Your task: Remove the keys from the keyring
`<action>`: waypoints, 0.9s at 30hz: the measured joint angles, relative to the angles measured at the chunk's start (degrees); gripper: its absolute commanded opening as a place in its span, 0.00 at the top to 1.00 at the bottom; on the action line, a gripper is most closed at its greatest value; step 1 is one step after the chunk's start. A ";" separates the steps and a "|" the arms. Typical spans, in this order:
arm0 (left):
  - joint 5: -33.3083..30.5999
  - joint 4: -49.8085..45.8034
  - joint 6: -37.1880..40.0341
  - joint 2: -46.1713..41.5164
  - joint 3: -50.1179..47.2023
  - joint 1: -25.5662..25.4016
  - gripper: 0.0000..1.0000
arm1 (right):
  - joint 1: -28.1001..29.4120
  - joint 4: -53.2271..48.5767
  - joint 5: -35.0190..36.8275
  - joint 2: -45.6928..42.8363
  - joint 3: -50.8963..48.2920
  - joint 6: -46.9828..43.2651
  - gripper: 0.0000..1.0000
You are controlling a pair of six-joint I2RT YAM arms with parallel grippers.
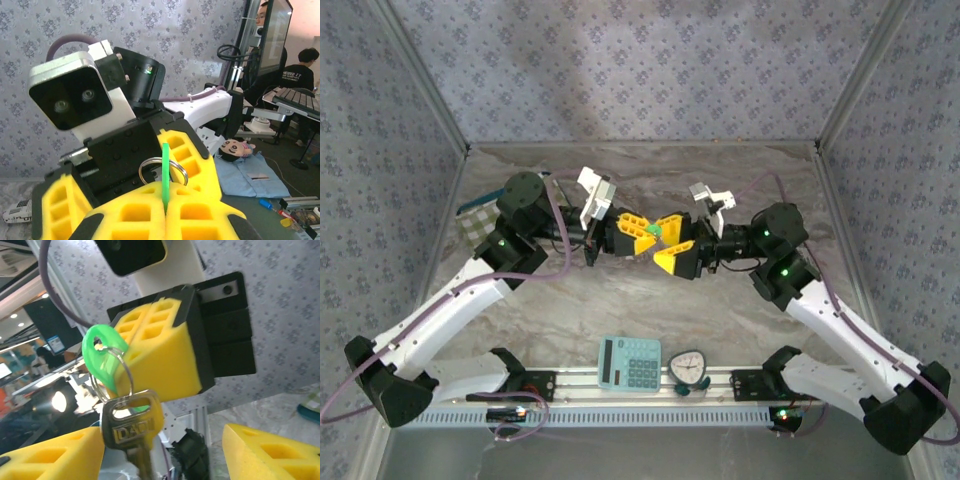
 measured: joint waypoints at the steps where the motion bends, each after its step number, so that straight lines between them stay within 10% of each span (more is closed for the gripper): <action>1: 0.17 0.04 -0.13 0.00 0.02 0.02 1.00 | 0.35 0.28 -0.37 0.15 0.24 0.26 0.34; 27: -2.75 -1.95 2.38 -0.52 -0.92 0.17 1.00 | 2.14 -3.39 2.56 -6.40 1.75 -1.27 0.68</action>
